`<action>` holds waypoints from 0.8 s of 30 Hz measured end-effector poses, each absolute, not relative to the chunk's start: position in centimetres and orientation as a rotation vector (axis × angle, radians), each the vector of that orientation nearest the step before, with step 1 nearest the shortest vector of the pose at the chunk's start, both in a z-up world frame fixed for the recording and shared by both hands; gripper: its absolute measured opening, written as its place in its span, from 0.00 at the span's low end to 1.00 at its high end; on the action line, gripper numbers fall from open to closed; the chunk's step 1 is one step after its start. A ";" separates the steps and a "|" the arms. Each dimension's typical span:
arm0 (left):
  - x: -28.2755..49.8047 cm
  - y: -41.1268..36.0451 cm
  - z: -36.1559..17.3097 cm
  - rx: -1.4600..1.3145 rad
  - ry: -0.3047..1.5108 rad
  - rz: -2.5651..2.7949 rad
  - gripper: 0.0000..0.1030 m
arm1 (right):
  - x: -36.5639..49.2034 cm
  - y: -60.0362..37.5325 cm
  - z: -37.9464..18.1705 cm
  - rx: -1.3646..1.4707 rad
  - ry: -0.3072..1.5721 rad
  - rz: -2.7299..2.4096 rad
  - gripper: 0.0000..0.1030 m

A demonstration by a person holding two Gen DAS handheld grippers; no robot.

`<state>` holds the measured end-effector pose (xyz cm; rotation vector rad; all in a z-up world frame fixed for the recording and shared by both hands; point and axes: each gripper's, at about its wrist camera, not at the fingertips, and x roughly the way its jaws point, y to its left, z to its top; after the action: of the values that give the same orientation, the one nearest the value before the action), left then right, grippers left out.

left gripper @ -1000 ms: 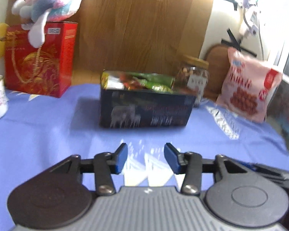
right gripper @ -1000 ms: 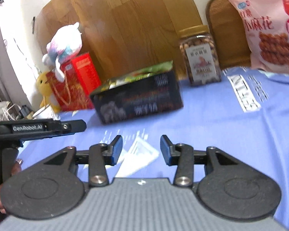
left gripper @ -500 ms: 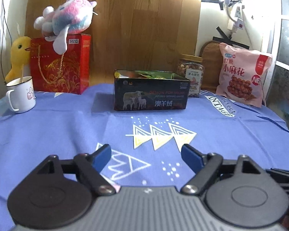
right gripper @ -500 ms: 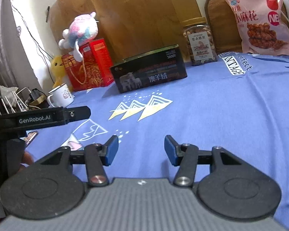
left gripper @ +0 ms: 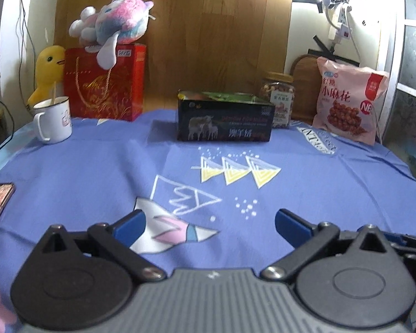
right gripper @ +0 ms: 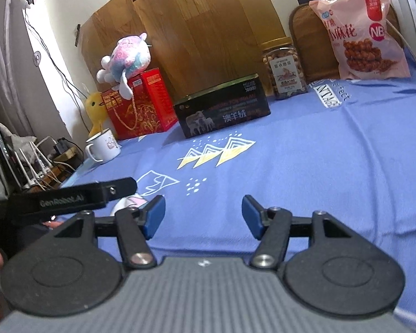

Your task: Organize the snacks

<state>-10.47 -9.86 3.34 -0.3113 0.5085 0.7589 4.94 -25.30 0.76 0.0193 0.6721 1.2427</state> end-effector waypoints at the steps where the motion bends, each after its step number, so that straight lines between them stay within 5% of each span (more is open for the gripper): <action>1: -10.6 -9.9 3.3 -0.315 0.513 0.764 1.00 | 4.7 -25.5 0.8 0.021 0.672 1.244 0.62; 24: -10.5 -10.9 2.6 -0.210 0.531 0.869 1.00 | 3.7 -26.0 1.0 0.005 0.641 1.236 0.69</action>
<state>-10.53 -10.86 2.59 -0.2097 0.5313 0.8693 3.66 -25.99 0.96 0.0047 0.6409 1.2356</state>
